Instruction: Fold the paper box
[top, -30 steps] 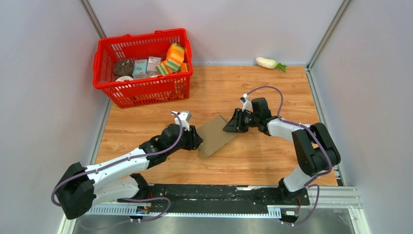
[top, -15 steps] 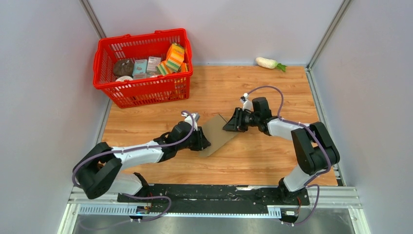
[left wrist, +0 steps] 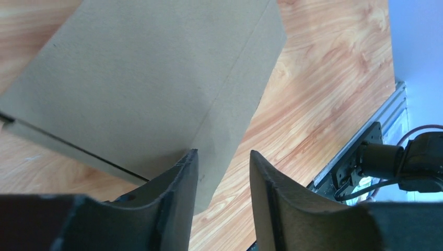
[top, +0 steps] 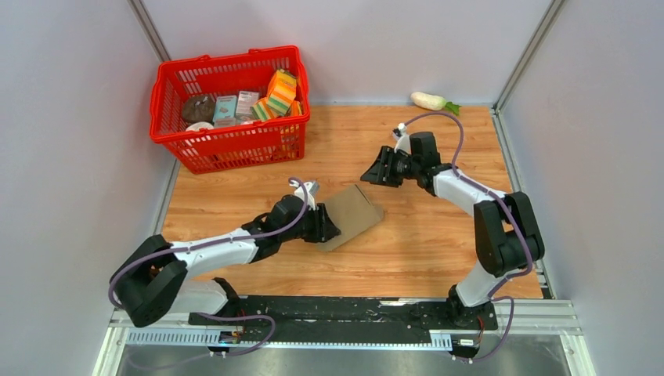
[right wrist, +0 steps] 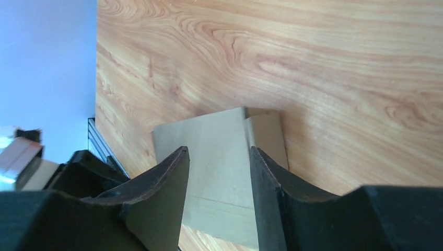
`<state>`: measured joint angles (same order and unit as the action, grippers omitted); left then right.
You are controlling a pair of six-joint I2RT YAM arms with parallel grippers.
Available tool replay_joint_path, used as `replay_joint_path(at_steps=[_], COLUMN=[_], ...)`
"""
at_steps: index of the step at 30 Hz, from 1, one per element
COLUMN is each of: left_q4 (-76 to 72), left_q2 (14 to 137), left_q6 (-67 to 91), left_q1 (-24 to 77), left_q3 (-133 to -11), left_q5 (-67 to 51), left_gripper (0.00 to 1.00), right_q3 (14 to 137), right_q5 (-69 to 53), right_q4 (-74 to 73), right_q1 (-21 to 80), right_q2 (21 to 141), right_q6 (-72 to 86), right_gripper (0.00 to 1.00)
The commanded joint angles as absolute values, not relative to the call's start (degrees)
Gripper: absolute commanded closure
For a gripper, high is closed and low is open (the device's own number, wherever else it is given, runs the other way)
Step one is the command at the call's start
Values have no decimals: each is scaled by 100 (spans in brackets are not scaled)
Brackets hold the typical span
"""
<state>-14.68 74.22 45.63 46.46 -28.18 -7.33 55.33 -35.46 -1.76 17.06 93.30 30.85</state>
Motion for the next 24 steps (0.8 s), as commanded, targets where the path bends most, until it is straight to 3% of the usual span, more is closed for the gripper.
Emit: replay_joint_path(at_steps=[1, 5, 8, 11, 14, 18, 24], left_q4=[-136, 825, 1177, 1931, 2435, 2329, 2654], left_q2=[6760, 6451, 7027, 8220, 9434, 10387, 11258], left_q6=[4018, 3350, 2788, 2374, 2118, 1943, 1679], left_q1=[4343, 3965, 3780, 3762, 3779, 3814, 3937], left_q3=[-3426, -4200, -4928, -6079, -7231, -8022, -8770], left_q5=[-615, -388, -360, -45, -18, 693, 1020], left_gripper=[49, 48, 52, 70, 84, 89, 93], right_q3=[6187, 5540, 5117, 4853, 4361, 3710, 3630], right_q5=[-3237, -2104, -1013, -239, -18, -210, -351], right_q4=[-1070, -1720, -2334, -3047, -2841, -2059, -1380], right_q1=[1696, 1705, 1845, 2056, 2293, 2671, 2962], right_q2=[9676, 9063, 8449, 8035, 7552, 7436, 7813], right_q6=[2733, 3128, 3559, 3814, 4296, 4965, 5327], right_gripper=[52, 53, 55, 61, 67, 90, 96])
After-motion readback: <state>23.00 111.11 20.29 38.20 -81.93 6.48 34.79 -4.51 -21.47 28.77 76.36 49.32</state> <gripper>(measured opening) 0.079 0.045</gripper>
